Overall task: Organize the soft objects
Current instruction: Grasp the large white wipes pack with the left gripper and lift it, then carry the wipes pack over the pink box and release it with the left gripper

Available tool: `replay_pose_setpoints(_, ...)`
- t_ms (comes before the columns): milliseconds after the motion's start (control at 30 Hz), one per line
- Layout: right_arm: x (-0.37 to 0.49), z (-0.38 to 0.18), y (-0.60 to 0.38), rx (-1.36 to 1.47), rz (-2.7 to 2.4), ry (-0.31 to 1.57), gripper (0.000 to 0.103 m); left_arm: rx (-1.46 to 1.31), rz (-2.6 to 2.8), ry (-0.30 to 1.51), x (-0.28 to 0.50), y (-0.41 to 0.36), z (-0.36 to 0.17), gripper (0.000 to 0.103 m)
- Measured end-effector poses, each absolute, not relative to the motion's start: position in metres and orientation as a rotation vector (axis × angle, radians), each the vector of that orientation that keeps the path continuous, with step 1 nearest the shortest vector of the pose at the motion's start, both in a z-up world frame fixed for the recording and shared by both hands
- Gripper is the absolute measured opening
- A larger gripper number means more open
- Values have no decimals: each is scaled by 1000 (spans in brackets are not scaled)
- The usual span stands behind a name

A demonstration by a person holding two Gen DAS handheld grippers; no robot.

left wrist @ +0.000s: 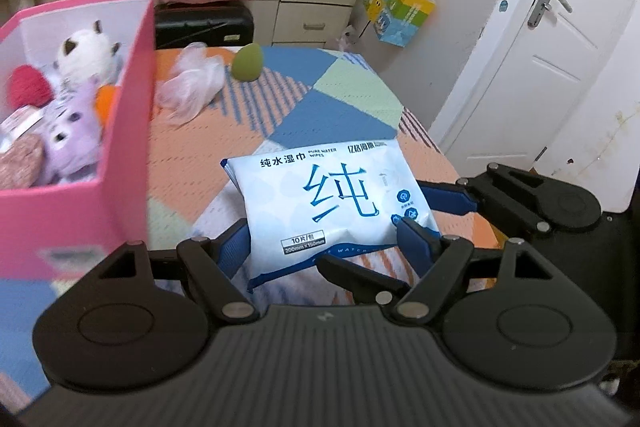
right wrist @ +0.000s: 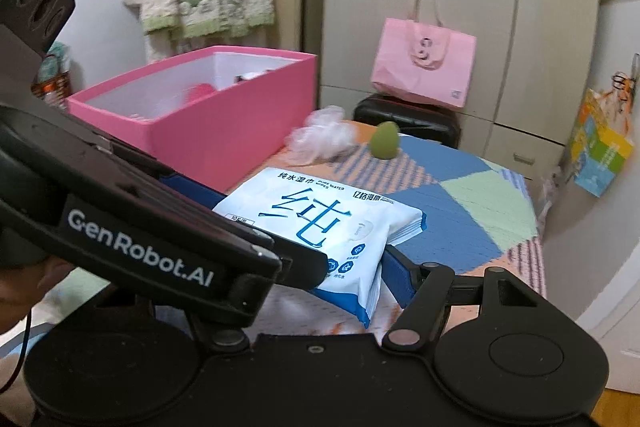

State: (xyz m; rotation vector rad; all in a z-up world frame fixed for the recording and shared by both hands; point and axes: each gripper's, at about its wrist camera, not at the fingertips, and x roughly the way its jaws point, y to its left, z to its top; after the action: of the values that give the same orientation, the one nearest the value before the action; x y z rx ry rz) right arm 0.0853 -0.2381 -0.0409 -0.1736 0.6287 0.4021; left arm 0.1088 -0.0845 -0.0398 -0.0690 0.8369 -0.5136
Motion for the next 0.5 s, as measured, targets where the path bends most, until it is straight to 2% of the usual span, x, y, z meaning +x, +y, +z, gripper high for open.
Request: replay_pose_setpoints(500, 32, 8, -180, -332, 605, 517, 76, -99, -450, 835, 50, -16, 3, 78)
